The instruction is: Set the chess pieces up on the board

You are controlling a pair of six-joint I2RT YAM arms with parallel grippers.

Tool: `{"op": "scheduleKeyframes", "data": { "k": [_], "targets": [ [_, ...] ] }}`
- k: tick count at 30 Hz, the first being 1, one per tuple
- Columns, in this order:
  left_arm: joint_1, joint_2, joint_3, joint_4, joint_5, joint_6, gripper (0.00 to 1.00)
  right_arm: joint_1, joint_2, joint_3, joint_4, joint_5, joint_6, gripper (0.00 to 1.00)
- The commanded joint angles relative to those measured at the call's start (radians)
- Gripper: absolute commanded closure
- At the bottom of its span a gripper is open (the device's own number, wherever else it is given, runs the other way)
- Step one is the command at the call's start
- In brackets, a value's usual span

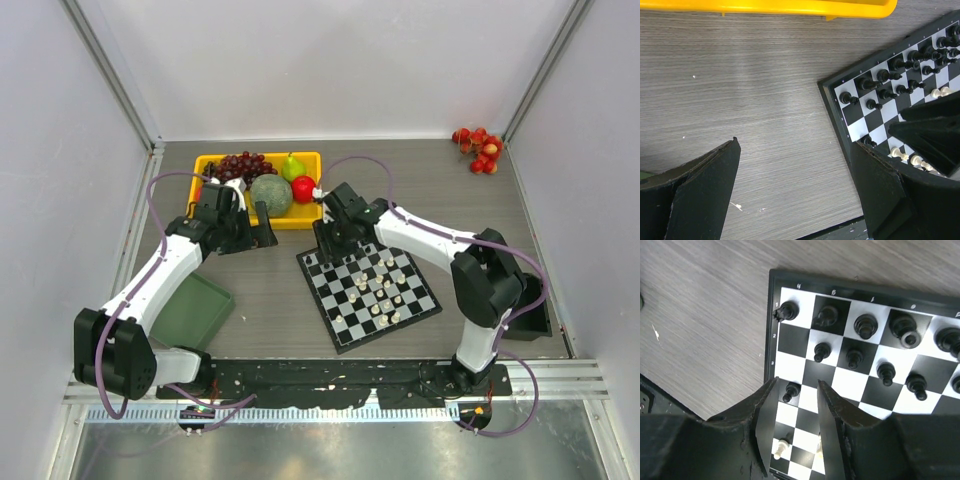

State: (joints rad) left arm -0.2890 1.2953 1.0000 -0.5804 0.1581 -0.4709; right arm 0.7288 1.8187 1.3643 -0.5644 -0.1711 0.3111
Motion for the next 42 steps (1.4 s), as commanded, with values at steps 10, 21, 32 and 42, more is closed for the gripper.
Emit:
{"op": "scheduleKeyframes", "data": {
  "k": [10,21,32,42],
  "targets": [
    [-0.004,-0.016,0.009,0.022,0.011,-0.008,0.01,0.087,-0.009,-0.054,-0.029,-0.025,-0.006,0.57],
    [-0.004,-0.030,0.000,0.024,0.011,-0.005,0.01,0.096,0.037,-0.024,-0.057,0.022,0.005,0.63],
    [-0.004,-0.033,-0.006,0.025,0.006,-0.003,0.01,0.098,0.013,-0.024,-0.042,0.028,0.003,0.83],
    [-0.004,-0.039,-0.009,0.021,0.000,-0.005,0.01,0.098,0.054,0.067,-0.014,0.084,0.013,0.84]
  ]
}}
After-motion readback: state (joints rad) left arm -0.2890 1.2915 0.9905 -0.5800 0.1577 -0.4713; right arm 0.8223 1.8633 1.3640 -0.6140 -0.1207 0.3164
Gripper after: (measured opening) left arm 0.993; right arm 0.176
